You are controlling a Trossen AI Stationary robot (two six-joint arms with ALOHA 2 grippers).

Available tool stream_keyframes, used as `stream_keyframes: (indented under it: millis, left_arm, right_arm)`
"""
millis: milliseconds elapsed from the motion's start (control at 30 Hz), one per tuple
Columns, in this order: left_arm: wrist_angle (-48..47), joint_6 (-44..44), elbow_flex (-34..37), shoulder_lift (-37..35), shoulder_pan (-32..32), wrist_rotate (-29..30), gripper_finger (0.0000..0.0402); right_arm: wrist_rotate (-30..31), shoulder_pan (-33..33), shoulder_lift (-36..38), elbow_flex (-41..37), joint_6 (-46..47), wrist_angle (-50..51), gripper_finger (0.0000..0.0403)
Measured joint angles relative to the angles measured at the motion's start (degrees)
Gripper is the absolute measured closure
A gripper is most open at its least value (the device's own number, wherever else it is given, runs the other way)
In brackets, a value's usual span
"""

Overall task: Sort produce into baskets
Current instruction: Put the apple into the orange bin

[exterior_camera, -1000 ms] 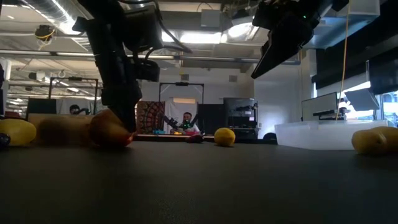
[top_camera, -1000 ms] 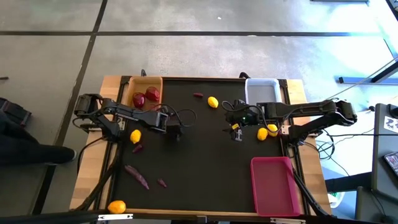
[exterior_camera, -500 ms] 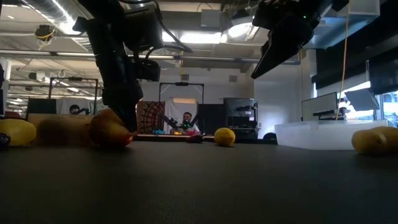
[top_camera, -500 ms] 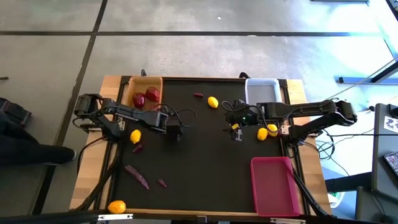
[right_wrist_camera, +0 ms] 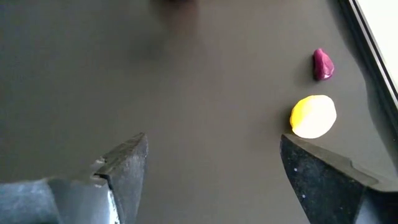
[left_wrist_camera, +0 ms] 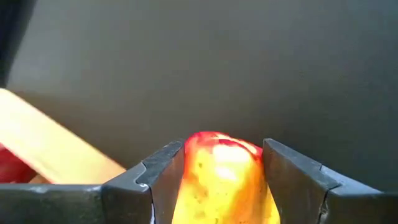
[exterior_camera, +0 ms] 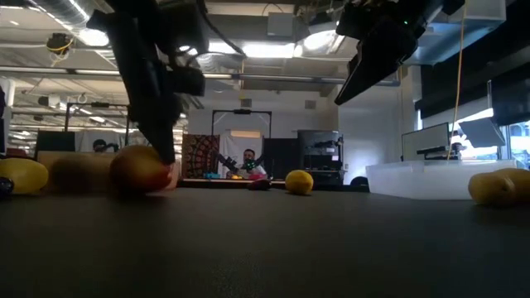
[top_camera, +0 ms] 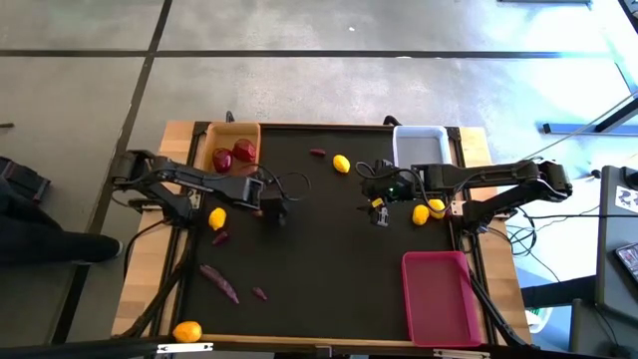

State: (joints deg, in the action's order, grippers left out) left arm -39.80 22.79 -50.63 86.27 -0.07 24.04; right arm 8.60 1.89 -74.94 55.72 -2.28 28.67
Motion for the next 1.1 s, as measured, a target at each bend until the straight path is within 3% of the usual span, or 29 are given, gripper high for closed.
stream_keyframes:
  millis: [367,600,933,1100]
  left_arm:
    - [-3.49,2.54,-0.18,-6.65,0.40,2.85,0.0193]
    - [-1.96,1.37,-0.22,-7.36,-0.01,0.01,0.0186]
    - [-1.60,8.05,-0.31,-7.11,1.55,-8.63,0.0081]
    - [-1.71,9.56,-0.33,-4.48,1.61,-9.24,0.0042]
  right_arm:
    - [0.00,-0.02,0.00,0.00,0.00,0.33,0.0079]
    - [0.00,-0.02,0.00,0.00,0.01,0.32,0.0079]
    - [-0.02,-0.01,0.00,0.00,0.00,0.35,0.0079]
    - [-0.01,-0.02,0.00,0.00,0.01,0.37,0.0079]
